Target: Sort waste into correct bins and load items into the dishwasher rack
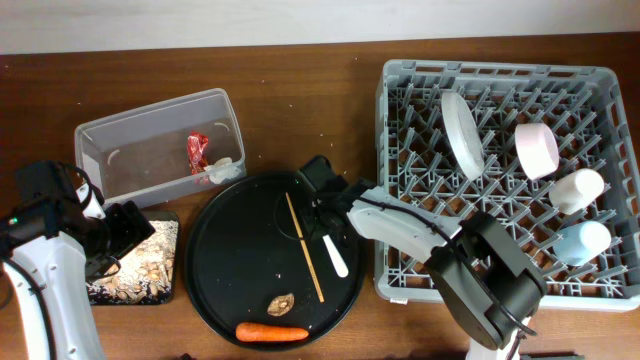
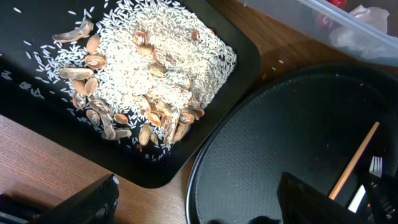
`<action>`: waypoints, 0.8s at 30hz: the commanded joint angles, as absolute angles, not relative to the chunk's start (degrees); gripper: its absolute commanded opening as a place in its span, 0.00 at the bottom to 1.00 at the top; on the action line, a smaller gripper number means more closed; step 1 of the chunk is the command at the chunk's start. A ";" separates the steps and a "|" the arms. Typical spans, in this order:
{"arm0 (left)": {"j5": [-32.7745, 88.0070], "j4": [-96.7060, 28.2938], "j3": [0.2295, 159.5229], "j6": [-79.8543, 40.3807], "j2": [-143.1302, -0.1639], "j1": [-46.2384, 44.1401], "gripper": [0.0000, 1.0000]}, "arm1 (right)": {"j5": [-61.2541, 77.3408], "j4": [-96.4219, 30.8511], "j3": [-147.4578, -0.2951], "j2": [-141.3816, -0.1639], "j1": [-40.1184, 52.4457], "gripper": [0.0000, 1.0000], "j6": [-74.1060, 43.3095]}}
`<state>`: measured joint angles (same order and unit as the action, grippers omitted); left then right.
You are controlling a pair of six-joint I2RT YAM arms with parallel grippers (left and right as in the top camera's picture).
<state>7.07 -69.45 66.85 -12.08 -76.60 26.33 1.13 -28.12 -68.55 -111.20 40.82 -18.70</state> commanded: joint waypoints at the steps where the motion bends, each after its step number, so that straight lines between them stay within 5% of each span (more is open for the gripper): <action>1: 7.73 -69.49 66.57 -12.82 -76.16 26.52 0.81 | 0.60 -28.49 -68.36 -112.88 42.74 0.38 -20.71; 24: 7.73 -69.49 66.57 -12.82 -76.16 26.52 0.81 | -3.79 -41.19 -76.23 -108.84 42.61 0.34 -25.26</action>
<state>7.07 -69.45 66.85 -12.08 -76.60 26.33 -2.81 -39.38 -71.68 -111.24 42.44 -26.79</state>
